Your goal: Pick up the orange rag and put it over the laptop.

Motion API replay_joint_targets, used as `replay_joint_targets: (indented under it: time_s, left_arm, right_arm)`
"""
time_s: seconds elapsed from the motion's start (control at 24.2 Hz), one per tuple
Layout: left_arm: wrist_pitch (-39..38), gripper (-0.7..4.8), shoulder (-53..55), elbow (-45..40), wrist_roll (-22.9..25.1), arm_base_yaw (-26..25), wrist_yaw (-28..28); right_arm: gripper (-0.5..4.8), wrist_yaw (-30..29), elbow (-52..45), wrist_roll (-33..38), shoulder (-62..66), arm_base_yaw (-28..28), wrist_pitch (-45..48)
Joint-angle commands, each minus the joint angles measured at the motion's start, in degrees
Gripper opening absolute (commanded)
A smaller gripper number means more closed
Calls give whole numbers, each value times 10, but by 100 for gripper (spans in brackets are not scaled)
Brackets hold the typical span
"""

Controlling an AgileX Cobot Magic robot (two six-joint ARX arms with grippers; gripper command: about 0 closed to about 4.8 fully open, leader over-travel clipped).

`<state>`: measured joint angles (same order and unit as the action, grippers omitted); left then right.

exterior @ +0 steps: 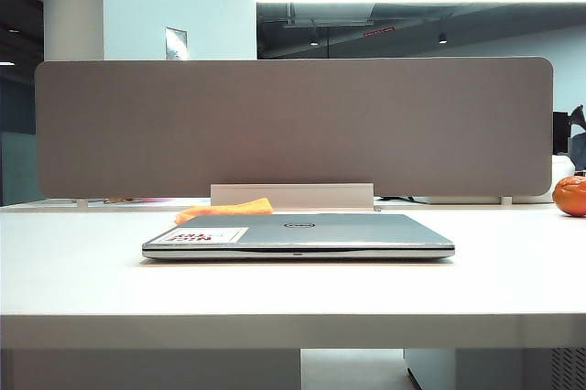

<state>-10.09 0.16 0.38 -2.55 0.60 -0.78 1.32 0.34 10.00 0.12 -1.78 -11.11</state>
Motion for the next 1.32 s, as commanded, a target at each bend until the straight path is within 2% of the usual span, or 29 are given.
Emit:
replay_joint_targets:
  time_s: [0.04,0.62,0.87,1.2,1.32]
  left_arm:
    - [-6,-6,1,1,2,0,2]
    - [-6,-6,1,1,2,0,2]
    - [-6,-6,1,1,2,0,2]
    - [-6,-6,1,0,2,0,1]
    - [-7,-6,1,0,3,0,1]
  right_arm:
    - [-5,0,-3,-1,-1,0,6]
    - [-5,1,-3,-3,-1,0,7]
    - [-5,1,-3,-88,-1,0,7]
    - [-5,-1,-3,-85,-1,0,16]
    - [-5,-20,0,-85,-1,0,20]
